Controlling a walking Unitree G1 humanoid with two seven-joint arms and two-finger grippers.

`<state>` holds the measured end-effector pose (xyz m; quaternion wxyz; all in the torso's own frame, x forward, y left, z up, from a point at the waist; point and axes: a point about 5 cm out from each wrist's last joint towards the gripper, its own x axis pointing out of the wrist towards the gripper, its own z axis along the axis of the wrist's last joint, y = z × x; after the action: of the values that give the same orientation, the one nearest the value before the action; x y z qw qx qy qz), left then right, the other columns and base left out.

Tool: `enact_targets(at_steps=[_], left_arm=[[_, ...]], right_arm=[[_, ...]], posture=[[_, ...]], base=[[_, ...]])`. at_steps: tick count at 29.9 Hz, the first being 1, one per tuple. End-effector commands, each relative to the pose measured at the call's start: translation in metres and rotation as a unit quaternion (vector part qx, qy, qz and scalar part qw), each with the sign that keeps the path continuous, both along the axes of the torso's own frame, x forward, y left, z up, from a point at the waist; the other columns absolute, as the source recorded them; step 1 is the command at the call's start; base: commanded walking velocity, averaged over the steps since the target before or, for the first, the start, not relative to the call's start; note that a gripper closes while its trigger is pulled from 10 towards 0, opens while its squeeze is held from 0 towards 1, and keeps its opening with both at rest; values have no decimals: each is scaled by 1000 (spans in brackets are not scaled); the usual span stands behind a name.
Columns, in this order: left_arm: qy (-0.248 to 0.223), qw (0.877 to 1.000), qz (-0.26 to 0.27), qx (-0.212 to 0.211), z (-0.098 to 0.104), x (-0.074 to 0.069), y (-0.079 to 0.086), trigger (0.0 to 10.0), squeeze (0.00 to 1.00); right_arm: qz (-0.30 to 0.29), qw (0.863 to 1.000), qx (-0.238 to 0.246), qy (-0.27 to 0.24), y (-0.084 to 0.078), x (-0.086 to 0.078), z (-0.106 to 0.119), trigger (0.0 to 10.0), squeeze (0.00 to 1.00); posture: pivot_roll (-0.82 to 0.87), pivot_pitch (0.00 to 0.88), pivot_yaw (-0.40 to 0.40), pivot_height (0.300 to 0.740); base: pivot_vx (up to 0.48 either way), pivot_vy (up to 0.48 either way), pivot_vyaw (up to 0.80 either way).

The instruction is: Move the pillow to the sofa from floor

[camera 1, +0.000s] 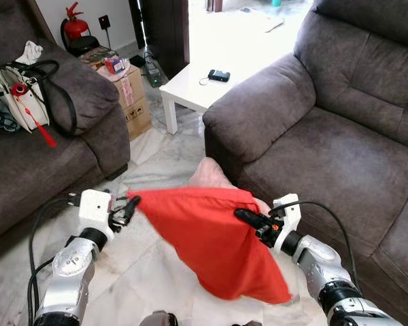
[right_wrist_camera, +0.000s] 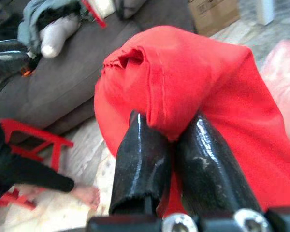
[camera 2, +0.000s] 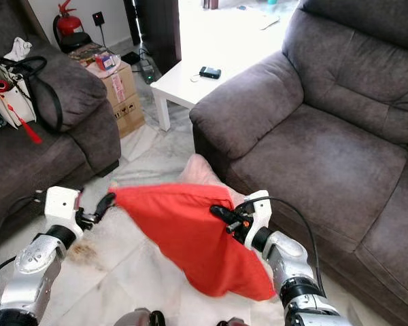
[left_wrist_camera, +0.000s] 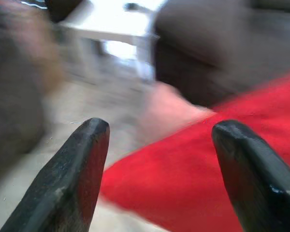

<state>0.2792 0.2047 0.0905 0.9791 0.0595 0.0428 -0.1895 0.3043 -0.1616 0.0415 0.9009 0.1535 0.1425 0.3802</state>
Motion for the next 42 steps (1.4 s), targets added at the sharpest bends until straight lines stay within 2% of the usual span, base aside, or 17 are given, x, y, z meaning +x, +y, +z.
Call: enact_targets(at_steps=[1, 6, 7, 9, 10, 11, 13, 14, 16, 19, 25, 31, 32, 33, 35, 40, 42], left_arm=[[32, 998, -62, -7, 2, -9, -4, 10000, 0], [64, 990, -125, 2, 6, -21, -4, 10000, 0], [82, 986, -147, 5, 6, -26, -4, 10000, 0], [142, 968, -207, 16, 3, -45, -2, 10000, 0], [142, 968, -207, 16, 3, -45, -2, 10000, 0], [169, 959, -224, 24, 0, -54, 3, 10000, 0], [194, 952, -231, 46, -5, -60, 9, 10000, 0], [212, 946, -234, 70, -10, -65, 15, 10000, 0], [227, 940, -240, 83, -13, -69, 17, 10000, 0], [228, 941, -234, 85, -11, -69, 18, 10000, 0], [230, 938, -245, 86, -5, -66, 17, 10000, 0], [233, 934, -261, 67, 1, -69, 16, 10000, 0], [238, 929, -279, 57, 5, -73, 14, 10000, 0], [238, 929, -279, 57, 5, -73, 14, 10000, 0], [259, 913, -307, 66, 4, -83, 14, 10000, 0], [289, 894, -332, 81, -3, -96, 14, 10000, 0], [316, 873, -359, 97, -9, -107, 14, 10000, 0]], right_arm=[[32, 998, 11, -52, 1, 7, 20, 10000, 0], [62, 997, 5, -52, 2, 4, 19, 10000, 0], [71, 996, 4, -51, 3, 3, 19, 10000, 0], [94, 994, 11, -51, 4, 0, 20, 10000, 0], [94, 994, 11, -51, 4, 0, 20, 10000, 0], [106, 993, 13, -50, 5, -2, 21, 10000, 0], [122, 991, 15, -50, 5, -4, 21, 10000, 0], [141, 988, 18, -52, 6, -7, 22, 10000, 0], [187, 980, 14, -63, 7, -15, 22, 10000, 0], [212, 976, 4, -57, 6, -19, 21, 10000, 0], [273, 959, -58, -41, 2, -32, 11, 10000, 0], [291, 954, -61, -35, -1, -35, 12, 10000, 0], [298, 952, -70, -30, -2, -37, 10, 10000, 0], [298, 952, -70, -30, -2, -37, 10, 10000, 0], [308, 948, -71, -28, -1, -39, 9, 10000, 0], [317, 946, -58, -39, 3, -40, 14, 10000, 0], [321, 945, -54, -46, 5, -39, 18, 10000, 0]], posture=[[175, 139, -9, 740], [182, 143, -9, 740], [182, 143, -9, 740], [183, 142, -6, 740], [183, 142, -6, 740], [183, 142, -6, 740], [183, 140, -4, 740], [185, 137, -2, 740], [185, 134, -3, 740], [182, 129, -4, 740], [182, 120, -2, 740], [180, 117, -1, 740], [182, 117, 0, 740], [182, 117, 0, 740], [185, 125, 3, 740], [188, 138, 4, 740], [191, 143, 4, 740]], base=[[0, 0, 0], [0, 0, 0], [0, 0, 0], [0, 0, 0], [0, 0, 0], [0, 0, 0], [0, 0, 0], [0, 0, 0], [0, 0, 0], [0, 0, 0], [0, 0, 0], [0, 0, 0], [0, 0, 0], [0, 0, 0], [0, 0, 0], [0, 0, 0], [0, 0, 0]])
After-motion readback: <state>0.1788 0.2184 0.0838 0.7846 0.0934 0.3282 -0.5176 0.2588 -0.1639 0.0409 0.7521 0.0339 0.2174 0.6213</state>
